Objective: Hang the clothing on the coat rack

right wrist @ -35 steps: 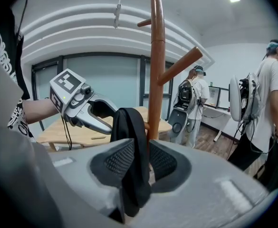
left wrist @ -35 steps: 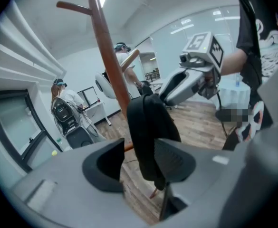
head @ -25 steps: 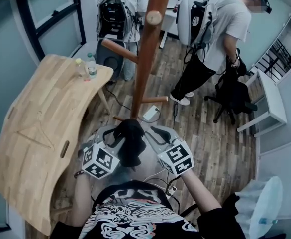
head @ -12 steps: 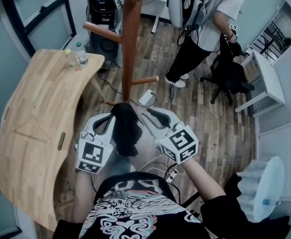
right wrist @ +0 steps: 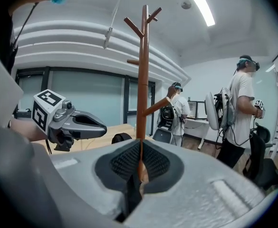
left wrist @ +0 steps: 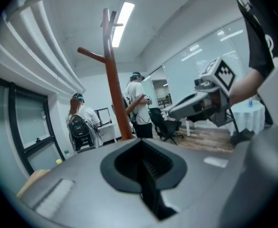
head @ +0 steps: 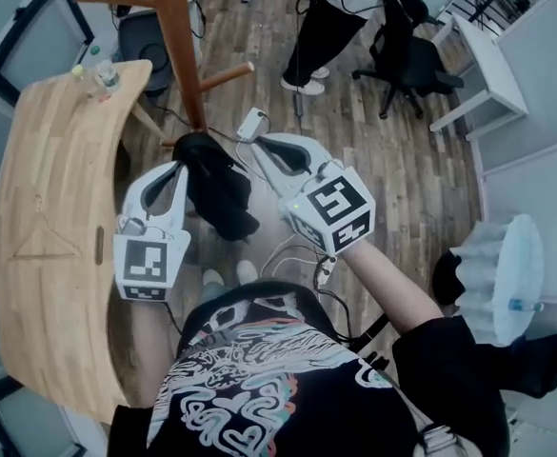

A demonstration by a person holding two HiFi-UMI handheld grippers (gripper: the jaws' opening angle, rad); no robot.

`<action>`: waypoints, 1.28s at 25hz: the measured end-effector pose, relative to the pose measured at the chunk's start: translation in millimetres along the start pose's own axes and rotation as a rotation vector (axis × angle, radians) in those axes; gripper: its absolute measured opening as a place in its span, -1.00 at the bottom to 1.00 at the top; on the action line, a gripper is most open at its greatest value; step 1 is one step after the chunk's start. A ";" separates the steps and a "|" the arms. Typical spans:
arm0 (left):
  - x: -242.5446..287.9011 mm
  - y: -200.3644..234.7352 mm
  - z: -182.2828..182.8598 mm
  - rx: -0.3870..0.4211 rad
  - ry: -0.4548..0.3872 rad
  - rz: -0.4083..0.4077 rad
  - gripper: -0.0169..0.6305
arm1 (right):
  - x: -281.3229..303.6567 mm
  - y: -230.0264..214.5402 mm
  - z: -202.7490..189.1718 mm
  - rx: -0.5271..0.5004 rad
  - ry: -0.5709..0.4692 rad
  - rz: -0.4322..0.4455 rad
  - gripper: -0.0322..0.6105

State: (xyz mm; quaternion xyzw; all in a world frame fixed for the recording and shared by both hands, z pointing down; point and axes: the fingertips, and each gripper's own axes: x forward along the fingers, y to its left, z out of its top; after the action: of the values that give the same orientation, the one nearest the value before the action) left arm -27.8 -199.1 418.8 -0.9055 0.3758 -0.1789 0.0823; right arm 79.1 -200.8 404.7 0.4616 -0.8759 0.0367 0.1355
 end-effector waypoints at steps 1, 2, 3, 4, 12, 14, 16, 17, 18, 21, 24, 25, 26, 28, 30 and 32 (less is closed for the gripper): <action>-1.5 0.8 0.2 -0.001 -0.004 -0.001 -0.98 | 0.2 0.8 0.4 0.002 0.005 -0.011 -0.87; -3.3 0.5 0.2 -0.002 -0.007 -0.004 -0.98 | -0.8 2.1 0.3 0.004 0.010 -0.020 -0.87; -5.5 -0.7 0.1 -0.003 -0.010 -0.007 -0.98 | -2.9 4.0 0.1 0.004 0.016 -0.029 -0.87; -8.5 -1.4 -0.1 -0.004 -0.013 -0.010 -0.98 | -5.2 6.8 0.4 0.004 0.020 -0.036 -0.87; -39.8 7.1 0.0 0.013 -0.018 -0.008 -0.98 | -7.0 43.9 18.4 0.001 -0.002 -0.085 -0.87; -46.9 14.1 -4.8 0.006 -0.025 -0.011 -0.98 | 1.5 60.0 18.3 0.013 0.005 -0.079 -0.89; -53.7 19.0 -8.8 -0.009 -0.030 -0.012 -0.98 | 6.9 75.9 14.3 0.018 0.024 -0.062 -0.90; -56.2 20.7 -10.2 -0.009 -0.032 -0.012 -0.98 | 7.5 81.6 12.2 0.016 0.031 -0.059 -0.90; -58.0 22.7 -11.6 0.002 -0.034 -0.016 -0.98 | 7.3 85.5 11.1 0.014 0.036 -0.060 -0.90; -63.9 29.8 -15.5 0.020 -0.034 -0.011 -0.98 | 3.6 93.4 11.6 0.017 0.035 -0.076 -0.90; -70.0 28.2 -16.9 0.016 -0.038 -0.006 -0.98 | -2.8 97.1 10.9 0.008 0.034 -0.084 -0.90; -71.7 26.6 -15.9 0.016 -0.041 -0.005 -0.98 | -4.8 96.6 10.8 0.010 0.030 -0.087 -0.90; -73.1 25.1 -14.2 0.018 -0.045 -0.005 -0.98 | -6.6 95.4 11.5 0.018 0.024 -0.091 -0.90; -75.2 21.7 -10.7 0.016 -0.051 -0.008 -0.98 | -10.8 93.8 14.1 0.053 0.003 -0.093 -0.90; -77.2 18.7 -7.7 0.004 -0.057 -0.012 -0.98 | -15.1 94.5 16.2 0.078 -0.013 -0.091 -0.90; -78.5 18.9 -6.0 -0.009 -0.061 -0.007 -0.98 | -16.4 96.0 16.5 0.077 -0.015 -0.088 -0.90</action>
State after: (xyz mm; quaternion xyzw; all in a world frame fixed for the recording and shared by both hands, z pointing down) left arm -93.8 -156.8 398.4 -0.9123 0.3707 -0.1497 0.0890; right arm 6.0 -135.9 390.2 0.5049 -0.8537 0.0608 0.1123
